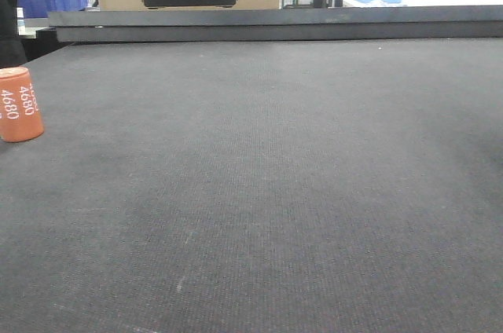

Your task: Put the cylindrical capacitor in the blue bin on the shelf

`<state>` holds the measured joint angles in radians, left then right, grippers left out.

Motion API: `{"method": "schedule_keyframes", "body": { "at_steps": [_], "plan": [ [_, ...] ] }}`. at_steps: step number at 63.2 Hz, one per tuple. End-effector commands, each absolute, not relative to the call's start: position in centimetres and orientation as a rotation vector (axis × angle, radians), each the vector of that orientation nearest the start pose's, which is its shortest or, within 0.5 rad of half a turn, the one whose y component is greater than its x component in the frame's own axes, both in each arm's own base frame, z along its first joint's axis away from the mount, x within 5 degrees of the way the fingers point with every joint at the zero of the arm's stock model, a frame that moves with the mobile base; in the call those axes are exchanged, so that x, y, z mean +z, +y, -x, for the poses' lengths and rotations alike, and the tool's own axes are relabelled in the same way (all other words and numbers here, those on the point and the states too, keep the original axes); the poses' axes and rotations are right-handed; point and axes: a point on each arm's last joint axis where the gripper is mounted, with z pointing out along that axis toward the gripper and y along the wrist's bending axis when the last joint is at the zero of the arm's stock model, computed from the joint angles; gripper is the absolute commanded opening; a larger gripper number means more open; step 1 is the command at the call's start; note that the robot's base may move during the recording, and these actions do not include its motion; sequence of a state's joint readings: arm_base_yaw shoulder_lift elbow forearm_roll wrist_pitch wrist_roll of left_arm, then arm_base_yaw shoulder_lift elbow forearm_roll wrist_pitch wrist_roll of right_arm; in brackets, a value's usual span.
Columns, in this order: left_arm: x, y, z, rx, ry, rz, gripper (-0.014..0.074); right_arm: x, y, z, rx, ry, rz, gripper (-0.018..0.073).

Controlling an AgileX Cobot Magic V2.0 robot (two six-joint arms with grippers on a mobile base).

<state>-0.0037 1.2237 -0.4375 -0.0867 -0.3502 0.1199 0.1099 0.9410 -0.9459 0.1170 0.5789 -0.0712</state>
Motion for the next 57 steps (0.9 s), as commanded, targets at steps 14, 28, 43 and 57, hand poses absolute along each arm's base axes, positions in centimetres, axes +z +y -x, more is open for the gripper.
{"method": "schedule_keyframes", "body": {
  "at_steps": [14, 28, 43, 57],
  "plan": [
    [18.8, -0.7, -25.6, 0.061, 1.817, -0.106, 0.0506, 38.4, 2.6, -19.1, 0.135, 2.001, 0.133, -0.016],
    [17.6, -1.8, -26.9, -0.019, 1.801, -0.07, 0.061, 38.4, 2.6, -19.1, 0.135, 2.002, 0.133, -0.016],
    [16.2, -1.9, -28.7, -0.034, 1.82, -0.044, 0.061, 38.4, 2.6, -19.1, 0.135, 2.002, 0.133, -0.016],
    [15.8, -1.6, -30.7, -0.017, 1.814, 0.039, 0.061, 38.4, 2.6, -19.1, 0.135, 2.002, 0.133, -0.016]
  ]
}}
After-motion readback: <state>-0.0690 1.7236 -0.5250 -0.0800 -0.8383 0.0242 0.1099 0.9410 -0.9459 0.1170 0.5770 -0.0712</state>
